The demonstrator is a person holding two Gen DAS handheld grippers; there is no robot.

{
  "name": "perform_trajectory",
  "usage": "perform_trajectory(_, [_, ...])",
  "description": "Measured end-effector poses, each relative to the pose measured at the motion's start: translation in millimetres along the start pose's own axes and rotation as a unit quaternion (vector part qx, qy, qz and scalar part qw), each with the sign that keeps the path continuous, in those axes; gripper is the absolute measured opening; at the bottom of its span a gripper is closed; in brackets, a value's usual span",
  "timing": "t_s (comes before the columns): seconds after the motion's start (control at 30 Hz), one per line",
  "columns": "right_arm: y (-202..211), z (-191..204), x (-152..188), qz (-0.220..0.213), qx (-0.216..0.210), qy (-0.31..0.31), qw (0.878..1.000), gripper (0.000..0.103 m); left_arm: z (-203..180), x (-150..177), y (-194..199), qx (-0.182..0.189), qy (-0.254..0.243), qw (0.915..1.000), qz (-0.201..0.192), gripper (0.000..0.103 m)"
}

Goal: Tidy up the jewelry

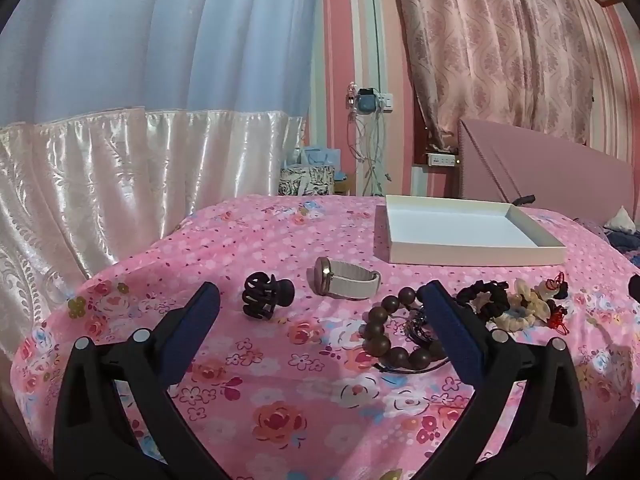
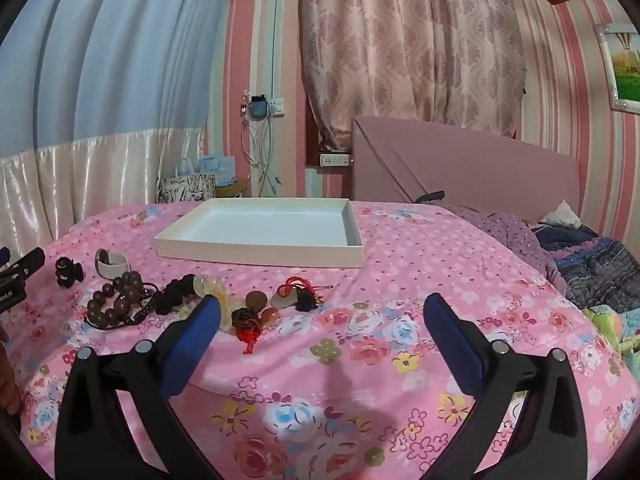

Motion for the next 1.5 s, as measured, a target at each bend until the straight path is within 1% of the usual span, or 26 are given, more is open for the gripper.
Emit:
perform_trajectory(0.1, [0,-3,1,-0.002,0.000,-0.003,1.000,0.101,1,0,3,0.001,0.005,1.0000,-0.006,0.100])
perform_trajectory(0.17, [5,0,-1,0.001,0.002,0.002,1.000,0.101,1,2,2,0.002,0.004,1.0000,-0.004,0.100])
perform_trajectory(0.27, [-3,-2,1,0.001,-0.001,0.002,1.000,0.101,1,3,2,0.002,-0.001,1.0000,0.004,0.100])
perform_trajectory(0.4, [1,-4,-1,0.004,-0.003,0.003,1.000,0.101,1,-1,4,0.001,-0.001,1.0000,0.002,0.100])
perform_trajectory(0.47, [-4,-1,2,-0.004,-0.006,0.000,1.000,0.101,1,0,4,0.001,-0.002,1.0000,0.003,0.100])
perform_trajectory(0.7, [-4,2,0,-0.012,-0.008,0.008,1.000,0.101,0,-1,2,0.000,-0.004,1.0000,0.007,0.100])
perform_trajectory(0.87, [-5,1,2,0.000,-0.009,0.007,1.000,0.101,0,0,2,0.000,-0.004,1.0000,0.009,0.100])
perform_trajectory(1.0, [-5,2,3,0.002,-0.009,0.007,1.000,0.101,0,0,0,0.001,-0.004,0.9999,0.010,0.100])
perform_trajectory(1.3, [-9,3,5,0.007,-0.008,0.023,1.000,0.101,-4,4,-8,0.002,-0.012,0.9994,0.032,0.100])
perform_trajectory(1.33, [-10,3,7,0.017,-0.009,0.020,1.000,0.100,-5,5,-10,0.003,-0.013,0.9993,0.036,0.100])
perform_trajectory(1.4, [-11,4,9,0.019,-0.006,0.024,0.999,0.099,-6,6,-12,0.005,-0.014,0.9990,0.042,0.100])
perform_trajectory(1.43, [-12,5,10,0.021,-0.006,0.027,0.999,0.096,-7,7,-14,0.006,-0.015,0.9988,0.046,0.100])
perform_trajectory(1.5, [-12,5,10,0.023,-0.004,0.038,0.999,0.093,-8,8,-16,0.009,-0.016,0.9986,0.051,0.100])
Point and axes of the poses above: each gripper's, at about its wrist camera, not at the fingertips, and y roughly against the way its jaws point, z to its left, x to its underside, the point moved 10 cm from there along -y, roughly the way its jaws point, and after that the axes turned 2 degrees about -x, right-handed, at the moved point
